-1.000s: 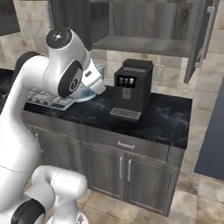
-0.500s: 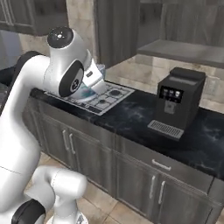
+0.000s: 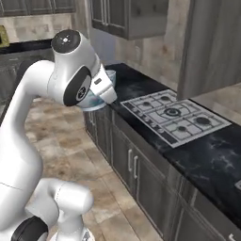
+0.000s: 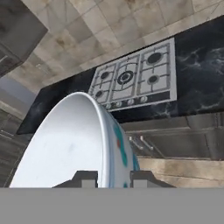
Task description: Pick up the bowls from the cabinet and place each bowl in front of a stool on the dining counter.
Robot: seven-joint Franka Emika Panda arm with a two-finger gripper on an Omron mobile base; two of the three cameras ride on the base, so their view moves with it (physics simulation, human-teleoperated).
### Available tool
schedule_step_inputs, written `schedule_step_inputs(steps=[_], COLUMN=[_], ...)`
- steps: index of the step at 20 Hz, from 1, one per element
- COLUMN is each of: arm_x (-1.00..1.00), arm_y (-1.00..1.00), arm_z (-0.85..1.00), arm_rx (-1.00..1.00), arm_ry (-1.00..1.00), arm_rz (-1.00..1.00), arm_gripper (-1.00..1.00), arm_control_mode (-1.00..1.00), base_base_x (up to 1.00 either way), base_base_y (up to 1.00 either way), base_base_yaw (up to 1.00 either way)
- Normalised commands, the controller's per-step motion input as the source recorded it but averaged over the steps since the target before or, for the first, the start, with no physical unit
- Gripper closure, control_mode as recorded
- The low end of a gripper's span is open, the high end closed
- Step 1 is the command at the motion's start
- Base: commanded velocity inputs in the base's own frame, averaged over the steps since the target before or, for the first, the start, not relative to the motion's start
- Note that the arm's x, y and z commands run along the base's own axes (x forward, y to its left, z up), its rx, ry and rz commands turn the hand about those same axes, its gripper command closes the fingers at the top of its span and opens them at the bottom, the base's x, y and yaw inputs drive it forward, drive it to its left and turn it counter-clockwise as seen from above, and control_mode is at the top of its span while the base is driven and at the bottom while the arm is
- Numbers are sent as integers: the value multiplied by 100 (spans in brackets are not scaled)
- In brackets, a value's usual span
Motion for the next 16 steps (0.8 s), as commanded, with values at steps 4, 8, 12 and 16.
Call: schedule_step_inputs(steps=[4, 8, 12, 16], arm_x=[0, 0, 0, 0], arm_y=[0, 0, 0, 0], arm_z=[0, 0, 0, 0], arm_rx=[0, 0, 0, 0], arm_ry=[0, 0, 0, 0], arm_rz=[0, 0, 0, 0], arm_gripper=[100, 100, 100, 100], arm_control_mode=[100, 100, 100, 100], base_base_x=[14, 35, 68, 98], base_base_y=[23, 13, 0, -26], base_base_yaw=[81, 77, 64, 49])
